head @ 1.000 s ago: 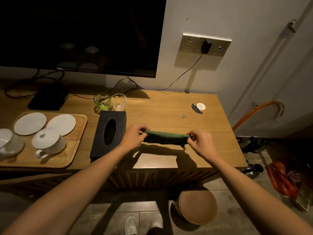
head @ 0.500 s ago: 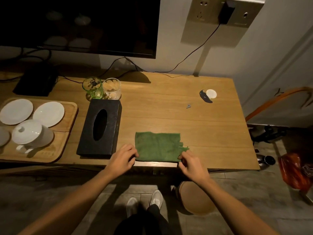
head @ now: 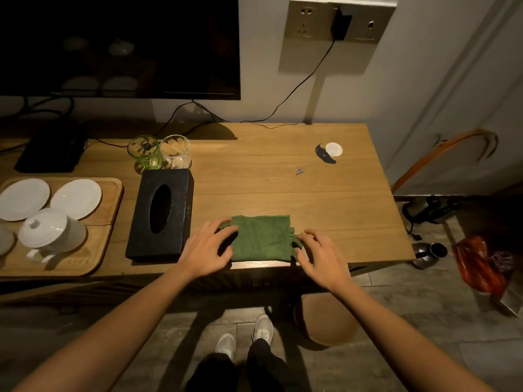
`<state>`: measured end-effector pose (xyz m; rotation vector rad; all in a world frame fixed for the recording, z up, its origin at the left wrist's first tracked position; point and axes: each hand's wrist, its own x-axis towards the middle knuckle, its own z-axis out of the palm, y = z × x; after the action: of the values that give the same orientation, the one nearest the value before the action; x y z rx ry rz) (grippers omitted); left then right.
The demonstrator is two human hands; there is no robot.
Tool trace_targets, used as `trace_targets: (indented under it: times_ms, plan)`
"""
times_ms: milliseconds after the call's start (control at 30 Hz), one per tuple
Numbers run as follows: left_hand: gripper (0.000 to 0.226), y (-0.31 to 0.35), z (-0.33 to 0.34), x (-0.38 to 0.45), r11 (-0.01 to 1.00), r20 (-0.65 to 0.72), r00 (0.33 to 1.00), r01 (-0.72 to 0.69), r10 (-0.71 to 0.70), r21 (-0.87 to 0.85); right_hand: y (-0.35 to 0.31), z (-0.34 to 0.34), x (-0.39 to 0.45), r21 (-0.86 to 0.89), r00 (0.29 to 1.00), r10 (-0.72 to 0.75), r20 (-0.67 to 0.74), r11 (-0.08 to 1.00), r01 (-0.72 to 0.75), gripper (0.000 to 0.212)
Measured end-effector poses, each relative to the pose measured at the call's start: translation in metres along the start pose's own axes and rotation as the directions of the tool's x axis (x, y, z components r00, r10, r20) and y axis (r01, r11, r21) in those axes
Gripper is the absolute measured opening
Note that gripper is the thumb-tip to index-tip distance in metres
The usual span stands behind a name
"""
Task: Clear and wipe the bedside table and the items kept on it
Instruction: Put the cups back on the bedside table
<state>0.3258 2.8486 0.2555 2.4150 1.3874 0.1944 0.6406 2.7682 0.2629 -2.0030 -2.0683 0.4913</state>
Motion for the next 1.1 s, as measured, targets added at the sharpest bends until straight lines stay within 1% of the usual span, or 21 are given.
trace_targets:
  times_ms: [67, 133, 233, 300, 433, 600, 667, 833, 867, 967, 1100]
  plan:
    - [0.063, 0.007, -0.012, 0.006, 0.999, -0.016, 0.999, -0.041, 0.042, 0.028, -0.004, -0.01, -0.006, -0.053, 0.998, 0.033, -0.061, 0.998, -0.036, 0.048]
    - [0.07, 0.014, -0.024, 0.013, 0.996, -0.026, 0.996, -0.085, 0.086, 0.036, -0.01, -0.022, -0.013, -0.106, 0.99, 0.074, -0.123, 0.991, -0.087, 0.055]
    - [0.073, 0.027, -0.041, 0.024, 0.974, -0.064, 0.973, -0.219, 0.222, 0.053, -0.021, -0.042, -0.033, -0.173, 0.961, 0.138, -0.24, 0.968, -0.183, 0.063]
    - [0.074, 0.035, -0.052, 0.033, 0.96, -0.082, 0.957, -0.276, 0.279, 0.053, -0.028, -0.053, -0.047, -0.205, 0.937, 0.18, -0.3, 0.947, -0.248, 0.067]
    - [0.076, 0.067, -0.075, 0.047, 0.901, -0.112, 0.895, -0.42, 0.431, 0.108, -0.046, -0.078, -0.092, -0.235, 0.856, 0.293, -0.427, 0.878, -0.418, 0.074]
    - [0.077, 0.132, -0.097, 0.053, 0.808, -0.12, 0.801, -0.57, 0.587, 0.146, -0.065, -0.109, -0.162, -0.192, 0.727, 0.417, -0.545, 0.782, -0.593, 0.077]
    - [0.078, 0.163, -0.1, 0.049, 0.756, -0.114, 0.749, -0.636, 0.653, 0.152, -0.071, -0.122, -0.194, -0.157, 0.666, 0.469, -0.58, 0.738, -0.656, 0.078]
    - [0.078, 0.255, -0.091, 0.022, 0.593, -0.079, 0.588, -0.796, 0.805, 0.119, -0.087, -0.146, -0.296, -0.077, 0.508, 0.562, -0.653, 0.618, -0.783, 0.078]
    - [0.078, 0.274, -0.088, 0.011, 0.558, -0.069, 0.554, -0.823, 0.83, 0.106, -0.091, -0.148, -0.318, -0.06, 0.467, 0.581, -0.666, 0.583, -0.81, 0.078]
    - [0.077, 0.33, -0.076, -0.028, 0.427, -0.049, 0.425, -0.901, 0.904, 0.075, -0.108, -0.149, -0.386, -0.018, 0.334, 0.647, -0.685, 0.443, -0.896, 0.078]
    - [0.075, 0.396, -0.057, -0.102, 0.271, -0.028, 0.271, -0.963, 0.962, -0.002, -0.145, -0.135, -0.484, 0.06, 0.156, 0.697, -0.7, 0.276, -0.959, 0.079]
